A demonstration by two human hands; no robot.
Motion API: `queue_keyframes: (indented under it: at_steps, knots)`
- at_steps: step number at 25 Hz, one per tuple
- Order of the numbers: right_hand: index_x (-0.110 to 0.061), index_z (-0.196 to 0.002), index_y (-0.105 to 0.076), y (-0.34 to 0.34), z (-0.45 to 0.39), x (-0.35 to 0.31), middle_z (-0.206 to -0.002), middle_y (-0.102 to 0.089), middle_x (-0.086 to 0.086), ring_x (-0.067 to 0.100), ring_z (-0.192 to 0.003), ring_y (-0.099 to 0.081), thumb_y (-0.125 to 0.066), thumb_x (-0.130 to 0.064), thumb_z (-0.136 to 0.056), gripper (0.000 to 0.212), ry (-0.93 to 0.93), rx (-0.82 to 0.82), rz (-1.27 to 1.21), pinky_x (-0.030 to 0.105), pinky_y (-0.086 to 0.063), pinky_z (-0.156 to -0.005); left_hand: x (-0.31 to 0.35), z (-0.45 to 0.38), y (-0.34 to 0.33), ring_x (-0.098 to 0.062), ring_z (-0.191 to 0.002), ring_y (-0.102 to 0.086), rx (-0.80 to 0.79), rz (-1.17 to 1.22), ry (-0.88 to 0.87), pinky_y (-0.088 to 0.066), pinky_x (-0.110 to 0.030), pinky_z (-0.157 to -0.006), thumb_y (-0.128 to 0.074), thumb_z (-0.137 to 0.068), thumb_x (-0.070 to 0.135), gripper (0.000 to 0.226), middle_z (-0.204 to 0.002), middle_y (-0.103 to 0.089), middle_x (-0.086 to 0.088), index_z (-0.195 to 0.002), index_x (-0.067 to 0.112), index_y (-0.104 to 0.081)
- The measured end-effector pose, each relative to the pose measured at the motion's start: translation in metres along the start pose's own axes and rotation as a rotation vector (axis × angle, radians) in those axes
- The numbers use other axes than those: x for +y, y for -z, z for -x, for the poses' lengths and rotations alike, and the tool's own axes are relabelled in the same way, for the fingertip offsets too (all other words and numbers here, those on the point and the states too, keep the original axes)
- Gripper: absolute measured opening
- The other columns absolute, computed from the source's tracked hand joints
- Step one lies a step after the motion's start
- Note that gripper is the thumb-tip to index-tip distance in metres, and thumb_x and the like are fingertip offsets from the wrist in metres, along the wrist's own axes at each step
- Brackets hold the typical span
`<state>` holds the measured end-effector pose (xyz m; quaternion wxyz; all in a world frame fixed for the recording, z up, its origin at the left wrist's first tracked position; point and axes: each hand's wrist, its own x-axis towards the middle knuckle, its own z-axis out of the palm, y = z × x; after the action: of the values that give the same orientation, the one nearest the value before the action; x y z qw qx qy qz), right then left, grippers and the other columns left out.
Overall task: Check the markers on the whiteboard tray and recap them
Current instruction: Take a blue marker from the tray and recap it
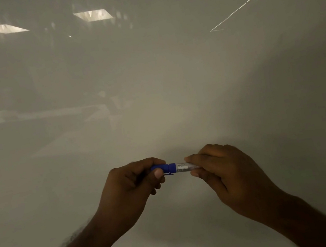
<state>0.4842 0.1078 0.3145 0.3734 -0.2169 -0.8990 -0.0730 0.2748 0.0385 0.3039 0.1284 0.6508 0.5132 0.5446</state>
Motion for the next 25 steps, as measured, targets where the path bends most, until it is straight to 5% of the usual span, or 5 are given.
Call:
queue_keyframes:
  at_steps: [7,15,18,22,25]
  knots:
    - [-0.013,-0.104,-0.066,-0.001,0.002,-0.002,-0.074,-0.061,0.000,0.015,-0.058,-0.050,-0.041,-0.032,-0.093,0.033,0.017,0.009,0.062,0.030,-0.044,-0.051,0.003,-0.004,-0.004,-0.007,-0.054,-0.058,-0.070,-0.029,-0.026,-0.047,-0.016,-0.054,-0.058,-0.090,0.012,0.020,-0.060,-0.063,0.009,-0.091,0.024,-0.073]
    - [-0.014,-0.097,-0.069,-0.011,0.004,-0.002,-0.067,-0.058,-0.002,0.007,-0.055,-0.040,-0.042,-0.033,-0.092,0.033,-0.021,0.044,0.139,0.021,-0.029,-0.055,-0.009,-0.012,-0.012,-0.008,-0.054,-0.058,-0.089,-0.014,0.004,-0.047,-0.017,-0.052,-0.058,-0.090,0.017,0.017,-0.059,-0.064,0.005,-0.090,0.024,-0.073]
    - [-0.015,-0.097,-0.069,-0.018,0.005,-0.002,-0.068,-0.059,-0.003,0.010,-0.054,-0.046,-0.042,-0.034,-0.093,0.033,-0.049,0.030,0.134,0.021,-0.033,-0.052,-0.014,-0.014,-0.013,-0.008,-0.054,-0.059,-0.108,0.001,0.008,-0.048,-0.017,-0.053,-0.055,-0.086,0.030,0.018,-0.061,-0.065,0.007,-0.090,0.026,-0.073]
    - [-0.017,-0.100,-0.068,-0.030,0.003,0.004,-0.069,-0.058,-0.005,0.004,-0.056,-0.037,-0.041,-0.038,-0.093,0.034,-0.084,-0.010,0.081,0.020,-0.030,-0.051,-0.032,-0.019,-0.015,-0.007,-0.053,-0.058,-0.134,0.026,0.050,-0.048,-0.018,-0.052,-0.057,-0.091,0.018,0.018,-0.061,-0.066,0.007,-0.089,0.027,-0.072]
    - [-0.021,-0.102,-0.066,-0.045,0.003,0.014,-0.073,-0.060,-0.005,0.007,-0.057,-0.045,-0.044,-0.039,-0.094,0.030,-0.119,-0.055,0.034,0.026,-0.041,-0.048,-0.051,-0.019,-0.018,-0.007,-0.054,-0.059,-0.158,0.042,0.123,-0.049,-0.018,-0.053,-0.055,-0.092,0.014,0.022,-0.062,-0.067,0.009,-0.090,0.031,-0.070]
